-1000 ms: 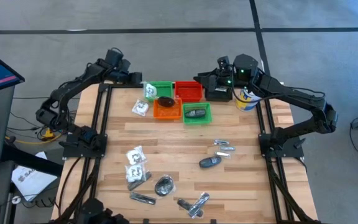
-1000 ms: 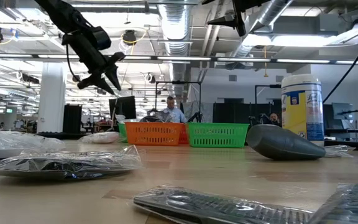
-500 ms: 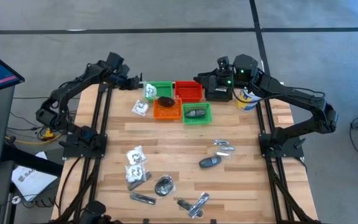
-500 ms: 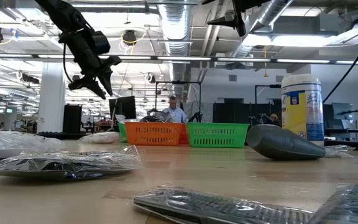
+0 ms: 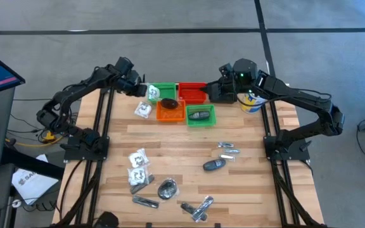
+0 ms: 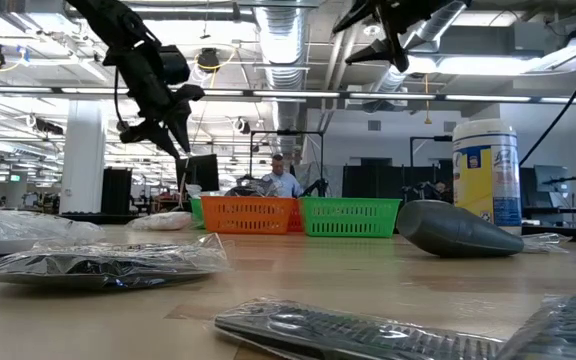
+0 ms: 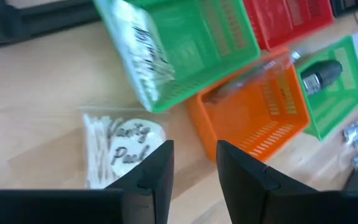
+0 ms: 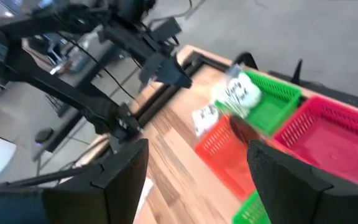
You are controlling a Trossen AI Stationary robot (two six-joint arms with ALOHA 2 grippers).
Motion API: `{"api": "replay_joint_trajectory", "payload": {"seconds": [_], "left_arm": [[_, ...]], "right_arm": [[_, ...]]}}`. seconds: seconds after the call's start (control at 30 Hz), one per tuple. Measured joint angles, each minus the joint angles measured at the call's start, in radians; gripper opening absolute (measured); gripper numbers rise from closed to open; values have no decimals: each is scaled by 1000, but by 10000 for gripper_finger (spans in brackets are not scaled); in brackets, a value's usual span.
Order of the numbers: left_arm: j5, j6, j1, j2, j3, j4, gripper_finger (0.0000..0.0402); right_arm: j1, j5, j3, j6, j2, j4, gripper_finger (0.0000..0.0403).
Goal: Pick & Place Travel size toiletries
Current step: Put the black comb into the red bin
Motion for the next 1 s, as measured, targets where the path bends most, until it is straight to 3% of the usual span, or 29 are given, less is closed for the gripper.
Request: {"api": "replay_joint_trajectory", "payload": {"seconds": [0.6, 1.0], "left_arm": [[1, 31, -186, -52, -4, -100, 115], [-13, 5, -424, -282, -225, -86, 115]], "right_arm": [[7, 0, 0, 20, 0, -65, 265], [127, 0, 0, 134, 0, -73, 265]]}}
